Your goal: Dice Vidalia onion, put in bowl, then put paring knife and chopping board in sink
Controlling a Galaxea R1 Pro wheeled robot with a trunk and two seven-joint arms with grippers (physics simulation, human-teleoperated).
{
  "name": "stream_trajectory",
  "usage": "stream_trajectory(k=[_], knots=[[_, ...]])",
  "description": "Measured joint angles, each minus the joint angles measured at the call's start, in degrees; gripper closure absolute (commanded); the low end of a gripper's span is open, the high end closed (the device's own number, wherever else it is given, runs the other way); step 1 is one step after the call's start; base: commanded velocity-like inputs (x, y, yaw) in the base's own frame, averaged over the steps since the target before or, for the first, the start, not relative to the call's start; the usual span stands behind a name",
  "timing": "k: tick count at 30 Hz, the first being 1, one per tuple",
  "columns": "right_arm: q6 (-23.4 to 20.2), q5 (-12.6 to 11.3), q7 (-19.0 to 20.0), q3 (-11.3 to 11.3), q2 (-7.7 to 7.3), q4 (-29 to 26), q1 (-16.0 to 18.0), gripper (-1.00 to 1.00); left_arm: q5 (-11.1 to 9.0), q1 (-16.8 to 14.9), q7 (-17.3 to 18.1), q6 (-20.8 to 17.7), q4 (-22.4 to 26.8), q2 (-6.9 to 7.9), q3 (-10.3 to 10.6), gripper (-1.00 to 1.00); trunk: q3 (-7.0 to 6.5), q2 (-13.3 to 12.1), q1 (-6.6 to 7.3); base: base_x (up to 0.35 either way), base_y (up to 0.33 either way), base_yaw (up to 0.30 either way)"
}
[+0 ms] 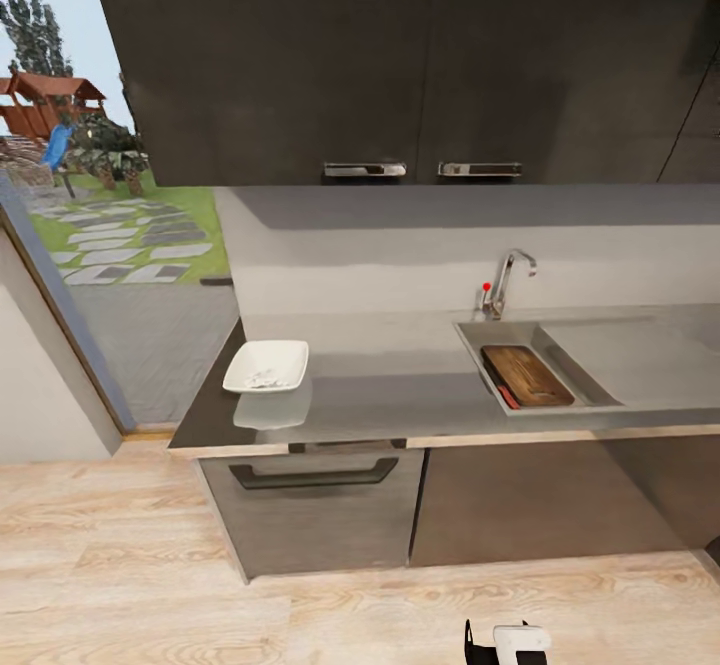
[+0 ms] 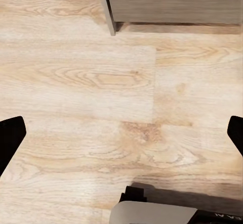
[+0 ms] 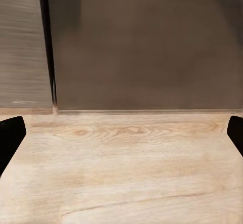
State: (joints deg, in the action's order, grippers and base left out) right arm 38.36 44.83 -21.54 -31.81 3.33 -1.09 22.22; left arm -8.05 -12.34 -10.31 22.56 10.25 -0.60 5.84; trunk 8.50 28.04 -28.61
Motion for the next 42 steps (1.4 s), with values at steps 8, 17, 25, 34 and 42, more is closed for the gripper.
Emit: stream_trajectory(k=[8,17,25,34,42], knots=[[-0.01,0.00,0.00,0.01,0.07,0.00,0.00,-1.00,0.00,0.00,0.01,0.00,-0.01,-0.02,0.02,-1.00,-0.74,0.00,0.00,0.000,0.000,0.000],[0.01,0.00,0.00,0.00,0.09,0.00,-0.01,-1.00,0.00,0.00,0.01,0.00,-0.09,-0.02,0.00,-1.00,-1.50,-0.01,0.00,0.000,0.000,0.000],[-4.66,-0.15,-0.01,-0.15,-0.38,0.09,-4.35,-1.00,-0.04,0.01,-0.07,-0.42,-4.14,-0.20,0.08,-1.00,-1.56,-0.01,0.00,0.000,0.000,0.000],[-15.38,-10.21,0.04,-0.26,-1.14,0.05,-13.87,-1.00,-0.12,0.30,-0.47,-1.77,-14.29,0.39,0.30,-1.00,-1.56,-0.01,0.00,0.000,0.000,0.000],[-25.88,-14.70,0.60,-0.13,-1.02,-0.27,-14.26,-1.00,0.09,0.48,-0.02,-16.55,-14.29,0.54,0.34,-1.00,-1.57,-0.01,0.00,0.000,0.000,0.000]])
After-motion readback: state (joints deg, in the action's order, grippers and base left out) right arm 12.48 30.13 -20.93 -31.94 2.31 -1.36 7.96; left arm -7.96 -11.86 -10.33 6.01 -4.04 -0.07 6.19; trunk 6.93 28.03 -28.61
